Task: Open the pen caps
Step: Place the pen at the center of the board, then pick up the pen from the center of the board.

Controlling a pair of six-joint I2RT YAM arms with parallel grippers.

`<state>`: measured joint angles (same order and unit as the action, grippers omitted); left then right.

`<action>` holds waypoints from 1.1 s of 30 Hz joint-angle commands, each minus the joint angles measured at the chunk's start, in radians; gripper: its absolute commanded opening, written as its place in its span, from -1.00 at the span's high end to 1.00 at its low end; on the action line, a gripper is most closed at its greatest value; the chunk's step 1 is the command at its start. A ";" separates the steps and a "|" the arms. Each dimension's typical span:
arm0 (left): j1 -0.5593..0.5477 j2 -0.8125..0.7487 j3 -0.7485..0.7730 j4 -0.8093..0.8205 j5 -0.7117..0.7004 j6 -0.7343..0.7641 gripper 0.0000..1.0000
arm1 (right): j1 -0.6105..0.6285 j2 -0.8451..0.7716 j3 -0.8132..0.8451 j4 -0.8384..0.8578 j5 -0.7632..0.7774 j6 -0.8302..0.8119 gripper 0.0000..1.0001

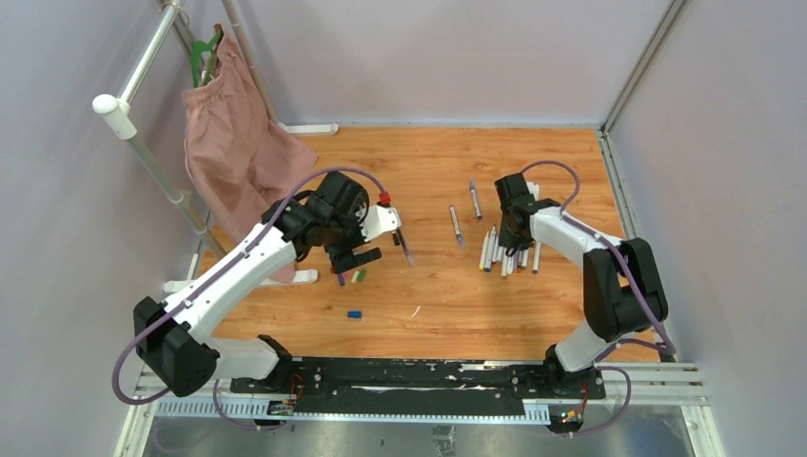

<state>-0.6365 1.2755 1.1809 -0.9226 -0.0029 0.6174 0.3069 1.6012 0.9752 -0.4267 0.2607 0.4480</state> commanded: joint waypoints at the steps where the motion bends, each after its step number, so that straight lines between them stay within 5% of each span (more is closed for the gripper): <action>1: 0.003 -0.016 0.038 -0.052 0.004 -0.039 -0.95 | -0.017 -0.068 0.005 -0.046 -0.006 0.013 0.52; 8: 0.047 -0.054 0.066 -0.060 0.013 -0.069 -1.00 | 0.034 -0.132 0.030 -0.051 -0.020 -0.003 0.48; 12: 0.103 -0.065 0.086 -0.058 0.036 -0.090 -1.00 | 0.170 -0.108 0.135 -0.030 -0.032 -0.036 0.25; 16: 0.136 -0.069 0.093 -0.050 0.005 -0.114 -1.00 | 0.300 0.020 0.311 -0.013 -0.091 -0.098 0.19; 25: 0.143 -0.140 0.048 -0.038 -0.043 -0.137 -1.00 | 0.471 0.467 0.761 -0.145 -0.199 -0.149 0.46; 33: 0.143 -0.177 0.018 -0.038 -0.023 -0.121 -1.00 | 0.497 0.579 0.813 -0.205 -0.134 -0.138 0.46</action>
<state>-0.4995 1.1217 1.2213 -0.9661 -0.0372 0.4965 0.8036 2.1857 1.7863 -0.5491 0.0910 0.3168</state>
